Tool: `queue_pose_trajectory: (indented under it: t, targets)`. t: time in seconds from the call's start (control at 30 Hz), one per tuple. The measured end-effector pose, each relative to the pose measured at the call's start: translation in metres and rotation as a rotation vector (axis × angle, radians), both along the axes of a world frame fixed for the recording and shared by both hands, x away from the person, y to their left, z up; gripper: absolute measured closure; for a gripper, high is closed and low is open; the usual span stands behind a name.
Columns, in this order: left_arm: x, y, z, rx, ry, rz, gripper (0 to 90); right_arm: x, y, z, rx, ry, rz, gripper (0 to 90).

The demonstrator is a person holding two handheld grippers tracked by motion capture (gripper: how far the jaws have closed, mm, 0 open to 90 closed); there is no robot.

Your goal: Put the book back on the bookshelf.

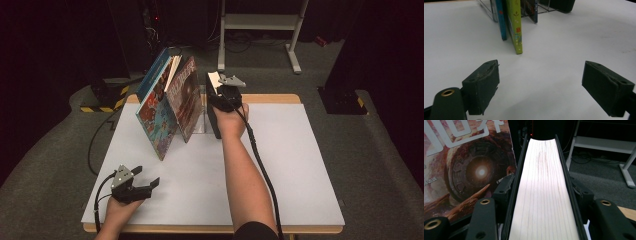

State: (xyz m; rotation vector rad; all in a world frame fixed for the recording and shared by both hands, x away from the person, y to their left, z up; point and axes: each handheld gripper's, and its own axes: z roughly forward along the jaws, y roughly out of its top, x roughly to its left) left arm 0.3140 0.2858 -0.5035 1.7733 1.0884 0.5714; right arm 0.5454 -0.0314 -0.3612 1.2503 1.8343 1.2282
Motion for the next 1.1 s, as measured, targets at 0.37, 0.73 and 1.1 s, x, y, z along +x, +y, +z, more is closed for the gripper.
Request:
queue_pose_trajectory:
  t: [0.37,0.73,1.1]
  targets:
    - [0.000,0.001,0.000,-0.001,0.001,-0.002,14.8,-0.002,0.009,-0.001,-0.045,-0.039,-0.021,52.0]
    - [0.000,0.001,0.000,-0.007,-0.002,-0.002,14.8,-0.005,0.012,0.007,-0.034,-0.078,-0.087,52.6]
    - [-0.001,0.001,0.000,-0.006,-0.004,-0.003,14.8,0.000,0.016,0.004,-0.030,-0.078,-0.133,52.5]
